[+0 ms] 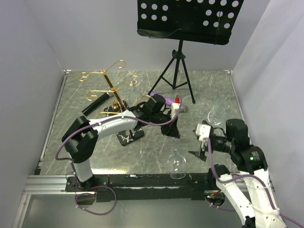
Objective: Take the wine glass off the wine glass rack
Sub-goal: Place the wine glass at the center of the board.
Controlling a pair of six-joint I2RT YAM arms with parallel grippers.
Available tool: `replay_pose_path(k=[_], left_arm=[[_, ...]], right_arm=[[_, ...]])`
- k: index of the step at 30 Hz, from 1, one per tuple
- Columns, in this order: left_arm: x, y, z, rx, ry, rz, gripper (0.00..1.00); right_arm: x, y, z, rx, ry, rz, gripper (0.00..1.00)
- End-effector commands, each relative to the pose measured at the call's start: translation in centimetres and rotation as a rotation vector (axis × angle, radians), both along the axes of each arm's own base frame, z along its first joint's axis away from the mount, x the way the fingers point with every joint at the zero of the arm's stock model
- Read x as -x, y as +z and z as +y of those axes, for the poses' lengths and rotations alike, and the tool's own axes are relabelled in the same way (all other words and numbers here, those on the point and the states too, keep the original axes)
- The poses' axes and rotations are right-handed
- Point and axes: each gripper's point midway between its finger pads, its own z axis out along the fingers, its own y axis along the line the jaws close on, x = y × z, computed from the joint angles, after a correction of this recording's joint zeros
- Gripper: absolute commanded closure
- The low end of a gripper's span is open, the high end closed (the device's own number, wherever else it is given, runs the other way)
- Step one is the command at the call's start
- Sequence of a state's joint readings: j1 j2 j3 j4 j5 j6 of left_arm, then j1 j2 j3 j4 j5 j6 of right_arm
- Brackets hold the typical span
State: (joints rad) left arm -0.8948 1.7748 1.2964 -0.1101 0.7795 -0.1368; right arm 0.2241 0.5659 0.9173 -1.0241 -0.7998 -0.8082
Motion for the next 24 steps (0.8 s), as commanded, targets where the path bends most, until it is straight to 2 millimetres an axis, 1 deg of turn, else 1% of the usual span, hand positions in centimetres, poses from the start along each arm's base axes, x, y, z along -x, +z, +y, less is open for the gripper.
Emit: replay_pose_path(k=[1,3,4,5,8,11,14,16,20,24], left_arm=[[-1.7,3.8,-0.1,0.116,0.006,0.056,0.99],[-1.7,4.2,0.1,0.119,0.013,0.085,0.99],[-1.9,4.7,0.0,0.137,0.019,0.088,0.99],[-2.1,4.7,0.1,0.137,0.032,0.104,0.99],[-3.0,5.0,0.3,0.150,0.079,0.161,0.99],[-4.3,5.6,0.2,0.172,0.138,0.211,0.99],[-5.3,5.8,-0.1,0.174,0.183,0.223,0.99],[-5.8,6.0,-0.2,0.178,0.205,0.231,0.99],[-6.1,5.7,-0.2,0.176,0.230,0.257,0.99],[-6.6,5.4,0.2,0.177,0.256,0.285,0.99]], right_arm=[[1.4,-1.0,0.2,0.119,0.262,-0.265,0.00],[2.5,-1.4,0.3,0.140,0.334,-0.293,0.00],[2.9,-1.6,0.2,0.153,0.363,-0.312,0.00],[3.3,-1.7,0.2,0.164,0.388,-0.340,0.00],[3.6,-1.2,0.3,0.170,0.421,-0.427,0.00],[3.2,0.3,0.7,0.137,0.401,-0.481,0.00],[2.7,1.2,0.9,0.116,0.382,-0.505,0.00],[2.0,1.8,1.0,0.110,0.366,-0.509,0.00],[-0.3,3.4,1.0,0.091,0.261,-0.541,0.00],[-1.1,4.1,0.7,0.107,0.233,-0.670,0.00]])
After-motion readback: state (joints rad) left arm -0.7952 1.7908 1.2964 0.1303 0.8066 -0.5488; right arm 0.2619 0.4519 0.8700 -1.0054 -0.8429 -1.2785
